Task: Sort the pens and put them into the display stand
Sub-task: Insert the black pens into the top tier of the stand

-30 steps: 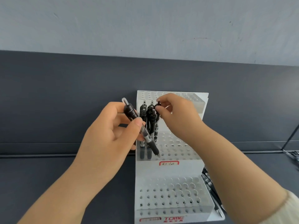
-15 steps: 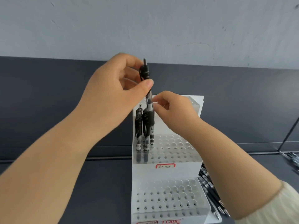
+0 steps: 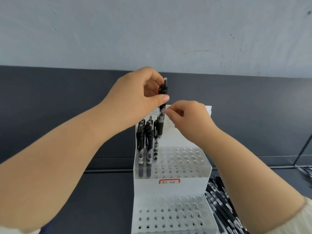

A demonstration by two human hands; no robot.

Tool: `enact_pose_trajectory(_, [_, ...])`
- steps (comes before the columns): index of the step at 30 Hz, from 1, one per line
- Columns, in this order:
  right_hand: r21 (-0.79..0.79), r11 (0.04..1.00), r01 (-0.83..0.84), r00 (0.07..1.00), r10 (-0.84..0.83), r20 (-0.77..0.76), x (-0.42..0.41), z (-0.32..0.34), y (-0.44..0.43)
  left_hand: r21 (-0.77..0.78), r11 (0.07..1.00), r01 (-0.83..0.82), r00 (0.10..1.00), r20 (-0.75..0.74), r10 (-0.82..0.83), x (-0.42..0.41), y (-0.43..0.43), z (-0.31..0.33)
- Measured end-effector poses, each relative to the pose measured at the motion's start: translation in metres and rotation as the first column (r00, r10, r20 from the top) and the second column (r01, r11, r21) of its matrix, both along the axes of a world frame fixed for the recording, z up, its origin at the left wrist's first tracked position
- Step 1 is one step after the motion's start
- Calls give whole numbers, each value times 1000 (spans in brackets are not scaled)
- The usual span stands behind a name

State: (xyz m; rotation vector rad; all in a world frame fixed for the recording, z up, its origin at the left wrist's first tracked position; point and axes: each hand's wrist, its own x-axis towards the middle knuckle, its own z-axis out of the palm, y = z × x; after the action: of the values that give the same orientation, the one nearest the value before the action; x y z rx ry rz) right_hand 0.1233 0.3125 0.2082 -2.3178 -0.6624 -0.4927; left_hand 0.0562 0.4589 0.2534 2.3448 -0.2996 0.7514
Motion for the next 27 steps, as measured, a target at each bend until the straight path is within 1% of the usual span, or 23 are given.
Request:
enact_pose_trajectory(4, [-2,1000,-19,1000,19,-19,-3,-1,-6,85,996,-34,997,-61,39,7,3,-6])
enact_pose_trajectory(8, [0,999,-36,999,36,-30,-4,-5,-6,122,992,-42,992,-109,56,11,5,-13])
enact_pose_trajectory(11, [8,997,-76,996,76,-49,-5,-8,-5,133,991,-36,989,-138,54,13,8,-16])
enact_pose_trajectory(14, [12,995,-99,995,99,-33,-6,-9,-5,128,991,-35,987,-150,54,14,9,-18])
enact_pose_trajectory(24, [20,995,-97,995,98,-37,-11,-6,-4,117,993,-35,990,-135,51,17,8,-17])
enact_pose_trajectory(27, [21,995,-97,995,97,-16,-12,-6,-4,124,992,-27,987,-156,47,18,7,-18])
